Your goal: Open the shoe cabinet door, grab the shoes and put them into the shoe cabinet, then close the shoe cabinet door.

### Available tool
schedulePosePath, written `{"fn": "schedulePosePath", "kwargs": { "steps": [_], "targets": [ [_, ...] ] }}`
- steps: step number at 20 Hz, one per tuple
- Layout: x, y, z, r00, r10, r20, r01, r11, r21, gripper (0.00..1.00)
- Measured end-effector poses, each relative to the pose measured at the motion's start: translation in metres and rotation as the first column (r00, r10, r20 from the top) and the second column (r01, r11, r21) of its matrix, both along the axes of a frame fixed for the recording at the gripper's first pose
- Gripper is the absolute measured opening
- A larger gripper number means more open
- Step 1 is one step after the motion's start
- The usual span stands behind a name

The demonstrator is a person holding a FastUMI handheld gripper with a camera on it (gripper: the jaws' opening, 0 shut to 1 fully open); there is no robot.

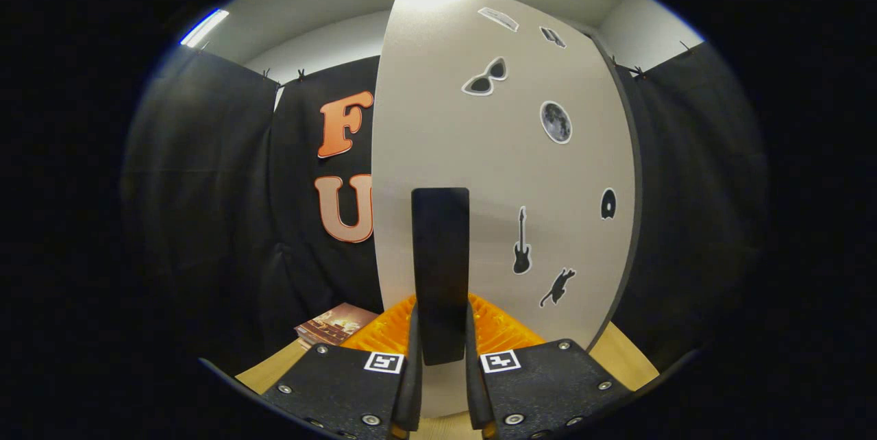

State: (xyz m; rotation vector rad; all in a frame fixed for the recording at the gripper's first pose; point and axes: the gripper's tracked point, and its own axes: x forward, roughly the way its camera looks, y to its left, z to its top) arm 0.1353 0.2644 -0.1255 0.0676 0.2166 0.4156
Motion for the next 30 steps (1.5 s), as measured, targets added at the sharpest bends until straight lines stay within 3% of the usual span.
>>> {"fn": "schedulePosePath", "kwargs": {
  "steps": [8, 20, 24, 30],
  "targets": [
    [-0.026, -0.062, 0.002, 0.998, -0.065, -0.021, 0.065, 0.998, 0.000, 0.22],
    [-0.037, -0.137, 0.003, 0.969, -0.246, -0.018, 0.246, 0.969, -0.033, 0.19],
    [-0.040, -0.167, 0.003, 0.950, -0.313, -0.012, 0.312, 0.949, -0.050, 0.19],
    [-0.057, -0.219, -0.003, 0.898, -0.440, 0.015, 0.439, 0.891, -0.113, 0.20]
  ]
}}
